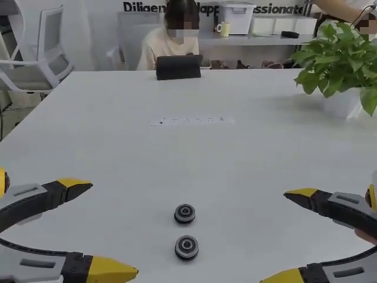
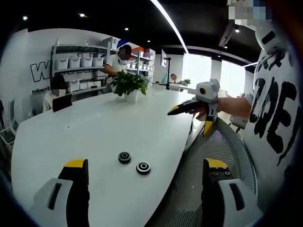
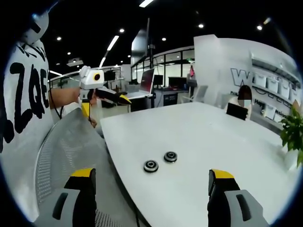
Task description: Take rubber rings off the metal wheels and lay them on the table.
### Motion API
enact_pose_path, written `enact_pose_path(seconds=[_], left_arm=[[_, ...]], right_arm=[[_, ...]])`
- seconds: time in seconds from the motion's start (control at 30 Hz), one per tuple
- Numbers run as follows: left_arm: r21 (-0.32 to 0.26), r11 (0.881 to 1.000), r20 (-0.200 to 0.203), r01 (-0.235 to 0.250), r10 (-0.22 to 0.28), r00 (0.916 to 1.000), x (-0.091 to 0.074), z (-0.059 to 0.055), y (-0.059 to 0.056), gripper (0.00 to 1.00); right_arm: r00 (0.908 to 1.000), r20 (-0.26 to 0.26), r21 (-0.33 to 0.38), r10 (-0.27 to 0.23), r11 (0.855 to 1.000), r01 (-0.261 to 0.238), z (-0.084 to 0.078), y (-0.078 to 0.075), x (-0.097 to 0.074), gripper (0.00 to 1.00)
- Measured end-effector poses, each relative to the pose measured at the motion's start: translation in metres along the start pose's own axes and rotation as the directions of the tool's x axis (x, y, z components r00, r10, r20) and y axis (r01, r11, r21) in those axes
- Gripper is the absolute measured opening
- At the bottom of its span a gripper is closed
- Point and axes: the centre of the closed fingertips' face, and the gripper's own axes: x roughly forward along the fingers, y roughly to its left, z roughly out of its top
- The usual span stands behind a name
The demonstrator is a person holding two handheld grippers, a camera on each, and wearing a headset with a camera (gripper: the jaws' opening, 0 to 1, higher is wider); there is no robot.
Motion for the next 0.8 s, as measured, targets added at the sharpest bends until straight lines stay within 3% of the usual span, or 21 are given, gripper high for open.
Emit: enact_pose_path(seconds=[0.8], left_arm=[[0.024,1.000,-0.006,0.008,-0.008,1.0000,0.0051,0.0013,0.0032,0.99]], right_arm=[[0.9999,-0.010,-0.005,0.004,1.000,-0.004,-0.0008,-0.0048,0.0023,0.98]])
